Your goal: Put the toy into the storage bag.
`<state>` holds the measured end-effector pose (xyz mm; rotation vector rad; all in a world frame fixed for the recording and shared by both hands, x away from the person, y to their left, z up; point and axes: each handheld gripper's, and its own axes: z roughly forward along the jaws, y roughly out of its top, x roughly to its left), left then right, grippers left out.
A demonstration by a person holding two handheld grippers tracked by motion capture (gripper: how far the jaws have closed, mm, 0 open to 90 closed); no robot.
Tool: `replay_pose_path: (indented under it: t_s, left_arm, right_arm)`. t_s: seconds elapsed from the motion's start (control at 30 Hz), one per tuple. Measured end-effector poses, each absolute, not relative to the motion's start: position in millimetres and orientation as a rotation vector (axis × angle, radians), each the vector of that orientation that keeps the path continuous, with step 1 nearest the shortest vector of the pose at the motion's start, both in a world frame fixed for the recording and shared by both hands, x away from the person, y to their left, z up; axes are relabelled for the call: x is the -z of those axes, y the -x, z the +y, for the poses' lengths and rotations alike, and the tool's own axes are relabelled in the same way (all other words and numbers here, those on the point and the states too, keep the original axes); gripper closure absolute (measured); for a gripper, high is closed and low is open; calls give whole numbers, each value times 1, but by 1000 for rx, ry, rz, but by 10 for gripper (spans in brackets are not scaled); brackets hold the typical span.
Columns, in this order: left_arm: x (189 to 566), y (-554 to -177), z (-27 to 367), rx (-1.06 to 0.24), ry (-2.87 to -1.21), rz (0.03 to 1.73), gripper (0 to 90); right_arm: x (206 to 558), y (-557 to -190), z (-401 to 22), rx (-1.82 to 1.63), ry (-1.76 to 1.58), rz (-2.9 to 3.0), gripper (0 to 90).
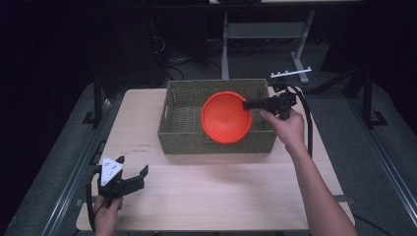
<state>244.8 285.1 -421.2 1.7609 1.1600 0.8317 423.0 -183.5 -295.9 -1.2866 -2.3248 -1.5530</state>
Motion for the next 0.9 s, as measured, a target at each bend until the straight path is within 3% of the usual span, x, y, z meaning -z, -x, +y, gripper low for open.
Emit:
replay_pose_path:
  t_s: [0.37,0.9]
  left_arm:
    - [421,-244,284,-831,-1769,1138,128]
    - [421,-245,284,-831,-1766,1144,128]
  right_arm:
    - [287,-454,-175,1549,1387,-2318,822]
    - [303,-479,-177,1499,1554,-2257,821]
